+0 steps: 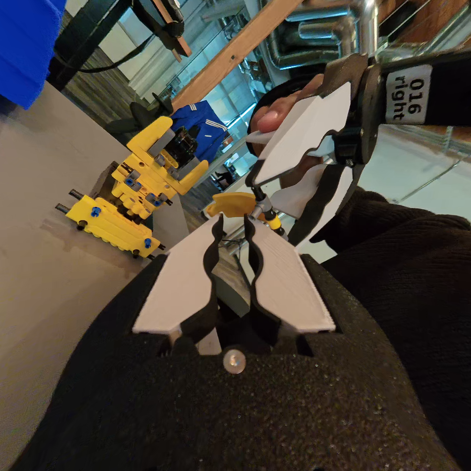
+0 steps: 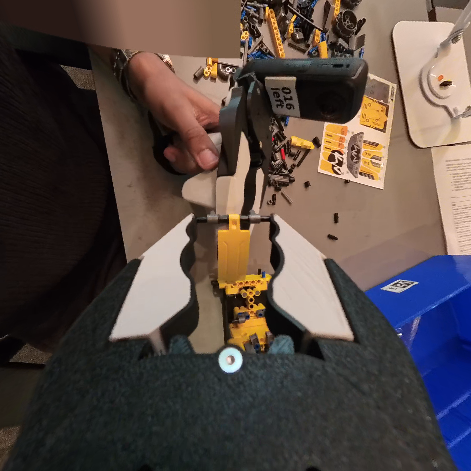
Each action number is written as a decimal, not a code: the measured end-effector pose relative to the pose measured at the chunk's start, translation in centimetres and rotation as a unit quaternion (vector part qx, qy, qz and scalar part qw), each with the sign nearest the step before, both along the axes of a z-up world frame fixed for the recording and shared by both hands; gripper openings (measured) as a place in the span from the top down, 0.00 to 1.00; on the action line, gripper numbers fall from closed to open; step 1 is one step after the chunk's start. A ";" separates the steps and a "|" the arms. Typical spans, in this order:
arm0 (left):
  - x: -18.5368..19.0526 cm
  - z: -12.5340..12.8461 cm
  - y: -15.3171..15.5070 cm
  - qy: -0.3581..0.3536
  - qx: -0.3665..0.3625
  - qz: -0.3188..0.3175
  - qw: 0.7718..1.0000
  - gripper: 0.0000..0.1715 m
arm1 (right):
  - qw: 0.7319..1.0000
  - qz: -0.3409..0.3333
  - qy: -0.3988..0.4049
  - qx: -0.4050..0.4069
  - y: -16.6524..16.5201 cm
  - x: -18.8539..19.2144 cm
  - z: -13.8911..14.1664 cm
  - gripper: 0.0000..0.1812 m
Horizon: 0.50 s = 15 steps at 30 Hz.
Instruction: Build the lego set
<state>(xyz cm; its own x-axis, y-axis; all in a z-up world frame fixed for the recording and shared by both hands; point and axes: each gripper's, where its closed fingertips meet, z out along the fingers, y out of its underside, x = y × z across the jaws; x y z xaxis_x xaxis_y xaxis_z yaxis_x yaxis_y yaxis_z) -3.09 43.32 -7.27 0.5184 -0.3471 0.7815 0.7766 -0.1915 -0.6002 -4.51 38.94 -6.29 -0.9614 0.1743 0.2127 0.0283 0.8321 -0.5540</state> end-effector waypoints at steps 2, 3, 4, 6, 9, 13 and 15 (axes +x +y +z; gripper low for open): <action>-0.1 0.2 -0.1 -0.018 0.009 -0.005 1.000 0.91 | 1.000 -0.003 0.007 0.001 0.3 -0.1 0.0 0.69; -0.2 0.3 -0.2 -0.027 0.013 -0.008 1.000 0.91 | 1.000 -0.004 0.008 0.000 0.4 -0.1 0.1 0.69; -0.2 0.3 -0.2 -0.037 0.017 -0.012 0.999 0.90 | 1.000 -0.006 0.008 -0.002 0.6 0.0 0.1 0.69; -0.4 0.5 -0.3 -0.058 0.027 -0.017 0.998 0.90 | 1.000 -0.009 0.006 -0.007 0.8 0.0 0.2 0.69; -0.8 0.4 -0.4 -0.079 0.031 -0.018 0.996 0.90 | 1.000 -0.016 0.005 -0.011 1.3 0.0 0.1 0.69; -0.8 0.3 -0.4 -0.086 0.030 -0.023 0.996 0.90 | 1.000 -0.021 0.002 -0.018 1.7 0.1 -0.1 0.69; -0.7 0.2 -0.4 -0.089 0.027 -0.026 0.995 0.90 | 1.000 -0.021 0.006 -0.014 1.8 0.1 -0.2 0.69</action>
